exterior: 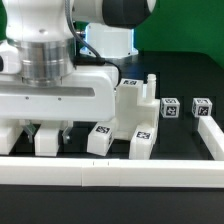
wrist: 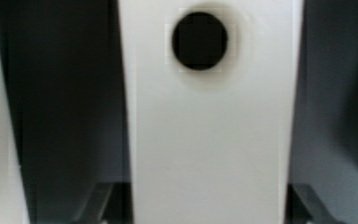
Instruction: Assemble chair
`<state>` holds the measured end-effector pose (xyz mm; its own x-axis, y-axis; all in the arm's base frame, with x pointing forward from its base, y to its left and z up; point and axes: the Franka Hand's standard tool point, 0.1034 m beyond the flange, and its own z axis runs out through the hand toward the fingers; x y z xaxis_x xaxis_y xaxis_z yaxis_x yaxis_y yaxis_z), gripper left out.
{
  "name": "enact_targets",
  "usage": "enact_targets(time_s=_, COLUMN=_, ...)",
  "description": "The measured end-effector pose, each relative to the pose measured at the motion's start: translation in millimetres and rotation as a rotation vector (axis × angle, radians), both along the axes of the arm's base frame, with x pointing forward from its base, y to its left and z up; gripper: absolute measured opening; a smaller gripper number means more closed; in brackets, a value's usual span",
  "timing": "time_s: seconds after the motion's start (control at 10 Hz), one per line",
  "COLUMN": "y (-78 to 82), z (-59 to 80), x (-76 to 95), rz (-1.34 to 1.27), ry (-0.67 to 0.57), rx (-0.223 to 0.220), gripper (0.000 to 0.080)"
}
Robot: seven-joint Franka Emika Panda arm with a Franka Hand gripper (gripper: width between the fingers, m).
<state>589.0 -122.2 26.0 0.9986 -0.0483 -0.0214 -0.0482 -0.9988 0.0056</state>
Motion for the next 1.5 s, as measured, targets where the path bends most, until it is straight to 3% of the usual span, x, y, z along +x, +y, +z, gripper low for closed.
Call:
enact_targets(time_s=0.5, y=-4.9, z=57.1, x=-2.7, rz=-0.022, ry=-0.026, rx=0.031, gripper=0.0284)
enact_targets(time_s=0.8, y=25.5, z=113.0, x=1.3, rz=-0.068, ry=-0.066, rx=0.062, gripper=0.0284)
enact_targets(time_s=1.0, y=45.3, z=124.4, x=8.1, rz=-0.103, ry=-0.073, rx=0.069, gripper=0.0284)
enact_targets(time_s=1.3, y=45.0, z=119.0, x=4.5, rz=-0.109, ry=-0.063, rx=0.07, gripper=0.0284)
enact_targets(time_s=1.5, y=68.4, z=116.7, x=0.0, rz=-0.21, ry=-0.045, rx=0.067, gripper=0.0284)
